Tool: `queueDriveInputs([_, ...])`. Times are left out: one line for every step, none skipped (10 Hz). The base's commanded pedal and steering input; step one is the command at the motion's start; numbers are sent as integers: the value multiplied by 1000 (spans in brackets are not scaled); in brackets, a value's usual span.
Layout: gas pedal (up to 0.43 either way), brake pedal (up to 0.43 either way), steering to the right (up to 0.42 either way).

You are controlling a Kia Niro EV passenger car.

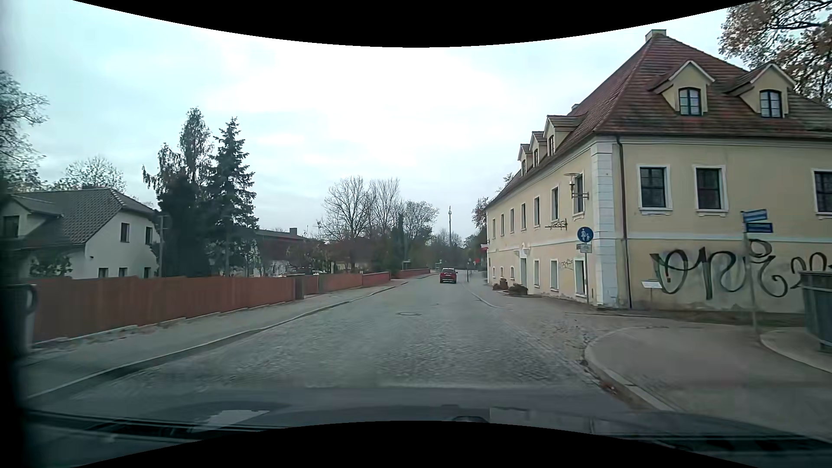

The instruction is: Follow the waypoints while adhering to traffic rules and regulations

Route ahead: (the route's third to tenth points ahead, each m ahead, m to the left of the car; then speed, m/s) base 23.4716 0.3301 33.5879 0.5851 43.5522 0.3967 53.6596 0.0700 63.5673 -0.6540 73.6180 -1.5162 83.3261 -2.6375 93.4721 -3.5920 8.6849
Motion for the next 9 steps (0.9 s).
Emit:
queueDriveInputs([150, 0, 10])
queueDriveInputs([150, 0, 10])
queueDriveInputs([150, 0, 10])
queueDriveInputs([150, 0, 10])
queueDriveInputs([138, 0, 6])
queueDriveInputs([138, 0, 1])
queueDriveInputs([138, 0, 1])
queueDriveInputs([138, 0, 1])
queueDriveInputs([138, 0, 1])
